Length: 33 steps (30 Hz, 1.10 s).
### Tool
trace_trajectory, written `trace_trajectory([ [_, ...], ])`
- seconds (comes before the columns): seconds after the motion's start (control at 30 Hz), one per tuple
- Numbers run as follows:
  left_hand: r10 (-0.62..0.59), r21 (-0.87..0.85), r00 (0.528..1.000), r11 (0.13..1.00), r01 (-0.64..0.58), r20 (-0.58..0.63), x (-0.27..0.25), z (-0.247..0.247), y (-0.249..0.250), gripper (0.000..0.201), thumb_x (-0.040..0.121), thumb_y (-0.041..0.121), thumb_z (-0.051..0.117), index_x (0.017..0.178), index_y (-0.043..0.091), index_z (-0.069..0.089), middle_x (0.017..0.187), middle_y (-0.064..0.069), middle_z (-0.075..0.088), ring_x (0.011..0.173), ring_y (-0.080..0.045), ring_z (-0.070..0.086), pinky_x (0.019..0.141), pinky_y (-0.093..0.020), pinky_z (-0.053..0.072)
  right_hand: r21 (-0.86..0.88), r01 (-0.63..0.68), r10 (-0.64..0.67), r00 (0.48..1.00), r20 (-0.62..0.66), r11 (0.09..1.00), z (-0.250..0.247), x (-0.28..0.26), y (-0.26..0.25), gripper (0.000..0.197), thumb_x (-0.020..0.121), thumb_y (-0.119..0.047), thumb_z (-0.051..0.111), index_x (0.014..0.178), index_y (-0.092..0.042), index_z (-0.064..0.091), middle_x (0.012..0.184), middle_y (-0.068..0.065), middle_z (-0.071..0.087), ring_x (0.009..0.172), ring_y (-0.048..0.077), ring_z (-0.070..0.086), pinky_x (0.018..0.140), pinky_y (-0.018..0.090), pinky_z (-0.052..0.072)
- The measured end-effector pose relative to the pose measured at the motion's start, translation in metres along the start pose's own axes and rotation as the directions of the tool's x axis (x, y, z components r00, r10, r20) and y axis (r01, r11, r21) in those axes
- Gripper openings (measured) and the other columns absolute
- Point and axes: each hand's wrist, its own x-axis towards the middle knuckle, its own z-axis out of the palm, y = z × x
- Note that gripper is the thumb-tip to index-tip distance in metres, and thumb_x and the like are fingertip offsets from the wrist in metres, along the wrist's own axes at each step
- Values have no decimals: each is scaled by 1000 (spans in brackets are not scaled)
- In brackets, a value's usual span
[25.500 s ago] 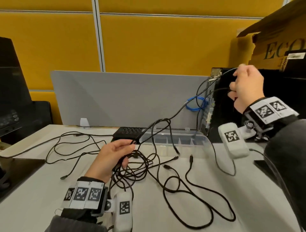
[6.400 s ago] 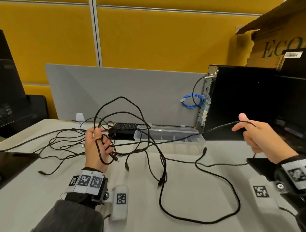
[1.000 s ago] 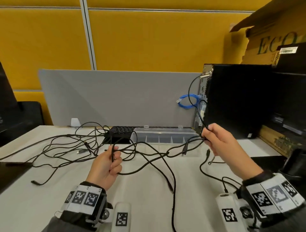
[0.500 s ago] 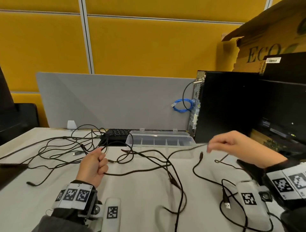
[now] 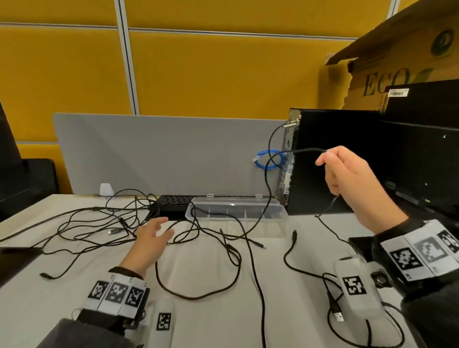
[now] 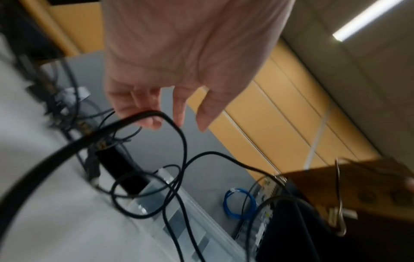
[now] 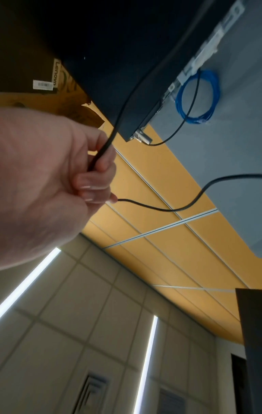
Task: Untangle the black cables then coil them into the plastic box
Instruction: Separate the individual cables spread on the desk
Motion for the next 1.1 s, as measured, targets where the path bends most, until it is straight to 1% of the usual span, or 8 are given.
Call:
trace_trajectory([
  [0.1, 361, 378, 932, 868, -322, -34, -13, 2, 18, 69, 81, 44, 64, 140, 33, 30, 146, 4, 21, 134, -18, 24, 109, -46, 24, 134, -15, -10, 983, 183, 991, -7, 5, -16, 22, 100, -20, 32, 91, -12, 50, 52, -7, 36, 44, 7, 30, 48, 27, 30],
  [0.17, 549, 448, 821, 701, -555, 160, -24, 13, 37, 84, 73, 52, 69, 139, 47, 17, 142, 21, 18, 132, -3, 16, 108, -43, 16, 172, -50, -13, 938, 345, 984, -2, 5, -23, 25, 101, -23, 29, 93, -11, 48, 51, -7, 37, 45, 9, 30, 49, 27, 31],
  [0.27, 490, 397, 702, 589, -704, 517, -27, 38, 51, 54, 81, 53, 60, 125, 59, 29, 131, 31, 40, 126, 6, 29, 113, -44, 4, 299, -128, -21, 893, 450, 946, 10, 9, -31, 25, 102, -25, 26, 94, -11, 45, 51, -4, 41, 46, 12, 30, 47, 23, 31],
  [0.37, 449, 299, 637, 616, -728, 627, -21, 49, 46, 18, 93, 48, 43, 96, 45, 60, 100, 23, 65, 103, 8, 53, 109, -42, 21, 548, -154, -21, 954, 299, 823, 5, 23, -36, 24, 102, -20, 24, 89, -12, 42, 47, -5, 46, 42, 10, 32, 43, 21, 30],
  [0.53, 617, 10, 694, 745, -667, 371, -17, 40, 58, 28, 97, 31, 41, 86, 23, 65, 82, 20, 68, 91, 1, 61, 97, -34, 43, 459, -18, 18, 1000, 4, 888, 2, 37, -21, 24, 101, -15, 26, 86, -15, 44, 49, -4, 49, 41, 7, 35, 46, 21, 30],
  [0.63, 647, -272, 755, 748, -605, 101, -24, 22, 85, 26, 98, 24, 41, 80, 19, 58, 47, 8, 44, 48, -6, 44, 68, -32, 50, 159, 36, -49, 996, 77, 987, 9, 31, -3, 25, 102, -17, 29, 83, -17, 46, 55, 2, 49, 42, 4, 41, 46, 16, 36],
  [0.73, 543, -508, 838, 738, -444, 57, -29, 4, 107, 26, 99, 24, 38, 81, 19, 56, 50, 11, 27, 41, -5, 24, 39, -17, 30, -127, 46, -12, 966, 259, 991, 10, 22, 13, 24, 100, -16, 34, 84, -19, 51, 59, 0, 55, 46, 2, 50, 50, 16, 41],
  [1.1, 499, -662, 837, 709, -244, 226, -52, 45, 122, 25, 100, 23, 34, 84, 18, 53, 56, 9, 29, 52, -6, 30, 60, -22, 37, 42, -290, 117, 510, 852, 956, 84, -33, -9, 28, 90, -34, 57, 112, -18, 60, 106, 6, 66, 87, 10, 56, 69, 27, 46],
])
